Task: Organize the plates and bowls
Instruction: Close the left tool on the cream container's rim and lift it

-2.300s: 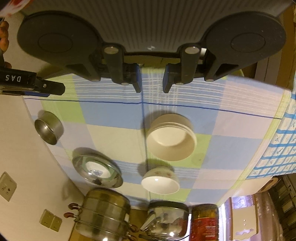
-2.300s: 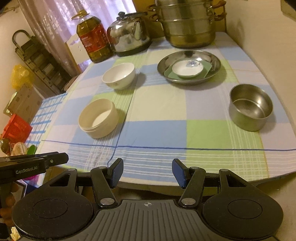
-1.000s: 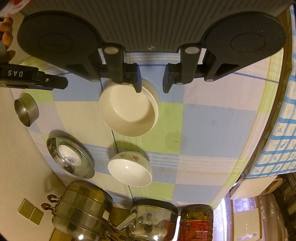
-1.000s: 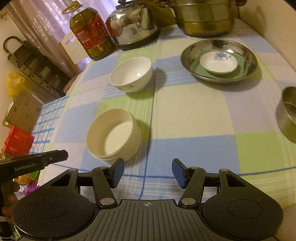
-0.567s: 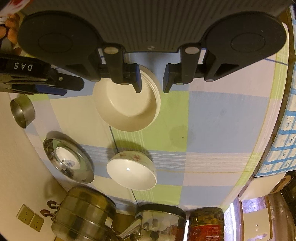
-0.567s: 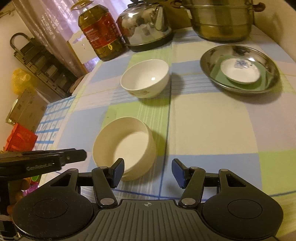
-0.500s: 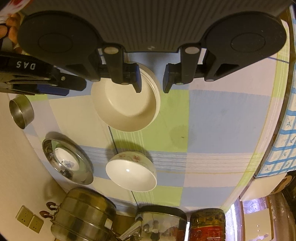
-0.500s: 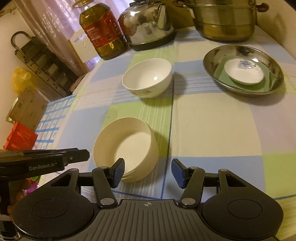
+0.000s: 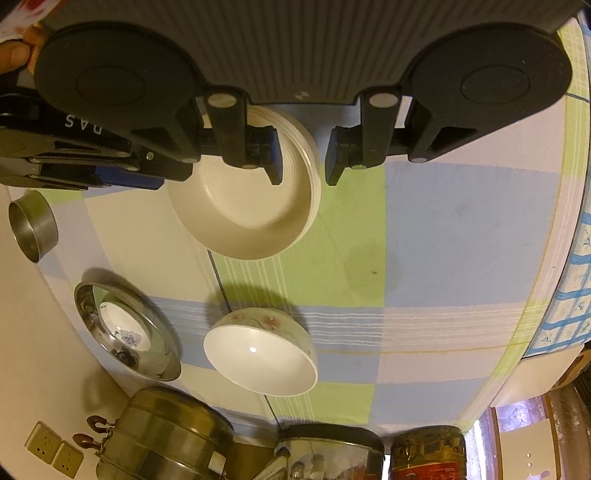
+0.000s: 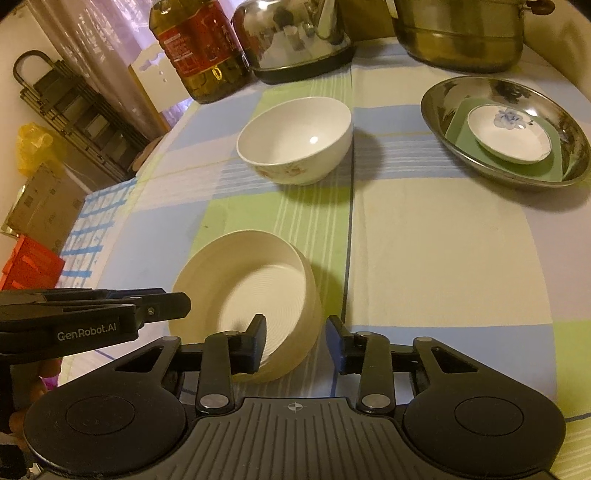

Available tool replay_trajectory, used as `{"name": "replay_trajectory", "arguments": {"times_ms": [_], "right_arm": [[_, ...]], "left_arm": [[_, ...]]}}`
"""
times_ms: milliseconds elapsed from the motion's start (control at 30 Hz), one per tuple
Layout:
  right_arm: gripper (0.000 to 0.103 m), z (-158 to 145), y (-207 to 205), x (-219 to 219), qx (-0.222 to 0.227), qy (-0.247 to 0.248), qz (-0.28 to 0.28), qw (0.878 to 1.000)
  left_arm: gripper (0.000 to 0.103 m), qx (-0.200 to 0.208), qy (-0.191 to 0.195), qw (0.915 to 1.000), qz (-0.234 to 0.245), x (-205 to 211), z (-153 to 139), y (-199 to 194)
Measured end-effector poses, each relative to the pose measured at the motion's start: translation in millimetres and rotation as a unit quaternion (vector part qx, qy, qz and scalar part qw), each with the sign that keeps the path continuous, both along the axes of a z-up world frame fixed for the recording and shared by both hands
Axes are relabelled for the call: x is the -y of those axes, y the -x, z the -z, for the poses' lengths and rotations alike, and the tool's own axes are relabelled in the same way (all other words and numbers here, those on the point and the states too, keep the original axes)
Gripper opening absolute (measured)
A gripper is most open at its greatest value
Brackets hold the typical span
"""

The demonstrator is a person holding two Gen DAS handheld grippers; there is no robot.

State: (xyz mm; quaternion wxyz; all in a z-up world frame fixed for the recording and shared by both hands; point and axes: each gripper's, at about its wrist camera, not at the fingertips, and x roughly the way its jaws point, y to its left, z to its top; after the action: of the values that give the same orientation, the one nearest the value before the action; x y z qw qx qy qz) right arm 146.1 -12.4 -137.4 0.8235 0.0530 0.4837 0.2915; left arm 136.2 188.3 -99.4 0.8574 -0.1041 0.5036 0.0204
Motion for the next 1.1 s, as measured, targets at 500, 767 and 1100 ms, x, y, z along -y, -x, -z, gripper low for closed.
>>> {"name": "replay_trajectory", "arguments": {"times_ms": [500,767,1100], "right_arm": [[0.018,2.4,-3.3,-4.1,-0.003,0.004,-0.004,1.0],[0.018,-11.7,-6.0,0.7,0.004,-0.01,-0.002,1.0],[0.018,-42.4,-23.2,5.7,0.017,-0.024,0.0,1.0]], "left_arm": [[0.017,-0.004,0.006,1.0,0.005,-0.4,7.5,-3.5],[0.016,0.022,0.006,0.9997,0.001,0.9,-9.6,-1.1],[0.017,0.073,0.002,0.9973,0.004,2.7,-45.9,-13.8]]}}
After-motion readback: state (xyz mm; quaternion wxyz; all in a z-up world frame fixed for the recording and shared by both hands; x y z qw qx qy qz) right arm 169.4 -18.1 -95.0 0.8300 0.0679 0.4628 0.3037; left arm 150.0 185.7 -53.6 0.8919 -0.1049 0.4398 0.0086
